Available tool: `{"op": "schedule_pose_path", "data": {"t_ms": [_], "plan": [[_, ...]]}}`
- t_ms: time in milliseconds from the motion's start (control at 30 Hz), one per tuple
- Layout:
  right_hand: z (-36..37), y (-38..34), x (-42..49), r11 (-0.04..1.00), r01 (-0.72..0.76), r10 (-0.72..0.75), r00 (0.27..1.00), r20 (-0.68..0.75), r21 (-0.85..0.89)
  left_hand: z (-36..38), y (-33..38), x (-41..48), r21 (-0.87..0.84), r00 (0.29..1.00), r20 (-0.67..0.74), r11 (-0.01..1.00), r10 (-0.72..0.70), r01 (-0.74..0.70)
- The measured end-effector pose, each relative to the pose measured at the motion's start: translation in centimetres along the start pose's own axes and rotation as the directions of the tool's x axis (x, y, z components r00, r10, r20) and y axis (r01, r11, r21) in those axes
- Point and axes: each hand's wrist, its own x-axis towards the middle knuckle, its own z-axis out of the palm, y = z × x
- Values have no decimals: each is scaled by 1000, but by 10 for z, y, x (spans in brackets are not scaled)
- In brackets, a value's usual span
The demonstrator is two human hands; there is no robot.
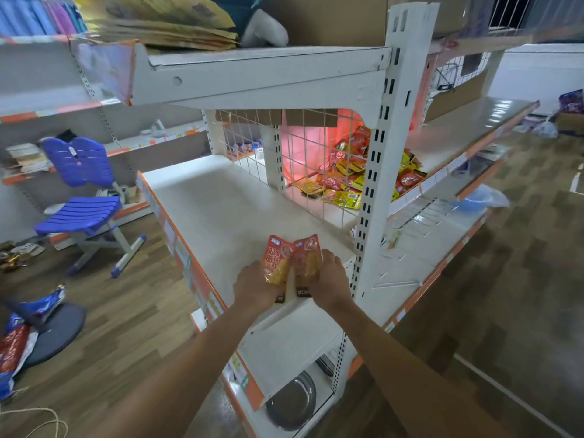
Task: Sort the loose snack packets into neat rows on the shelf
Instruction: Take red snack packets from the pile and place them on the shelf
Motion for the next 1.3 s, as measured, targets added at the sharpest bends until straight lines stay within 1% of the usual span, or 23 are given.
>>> {"op": "schedule_pose_path", "data": {"t_ms": [67, 100, 200, 300, 400, 500, 667, 767, 933, 1133, 1300], "plan": [[-4, 9, -4, 998, 6, -8, 1000, 23, 63, 3, 0, -4, -127, 999, 27, 991, -39, 42], [-8, 14, -8, 991, -4, 0, 1000, 31, 130, 5, 0, -6, -208, 997, 38, 975, -71, 77], [-20, 31, -22, 934, -113, 89, 992, 86, 339, 12, 5, -18, -439, 990, 70, 888, -119, 137], [-28, 52, -28, 850, -185, 135, 982, 134, 493, 21, 16, -33, -564, 987, 126, 811, -99, 153], [-43, 75, -33, 797, -182, 132, 983, 127, 576, 32, 30, -47, -645, 984, 175, 752, -30, 138], [-68, 93, -40, 743, -152, 97, 988, 120, 651, 45, 50, -61, -683, 978, 203, 722, 44, 109], [-116, 124, -52, 734, -119, 78, 993, 92, 669, 76, 85, -77, -707, 963, 247, 700, 107, 104], [-142, 153, -53, 721, -123, 101, 992, 72, 682, 101, 107, -84, -715, 950, 281, 690, 134, 114], [-184, 202, -62, 737, -159, 166, 985, 52, 657, 147, 149, -98, -714, 922, 347, 686, 174, 139], [-227, 258, -70, 696, -165, 266, 963, -36, 699, 198, 203, -104, -684, 847, 467, 711, 256, 162], [-265, 308, -56, 676, -147, 317, 943, -104, 722, 244, 252, -86, -652, 777, 548, 740, 311, 164]]}}
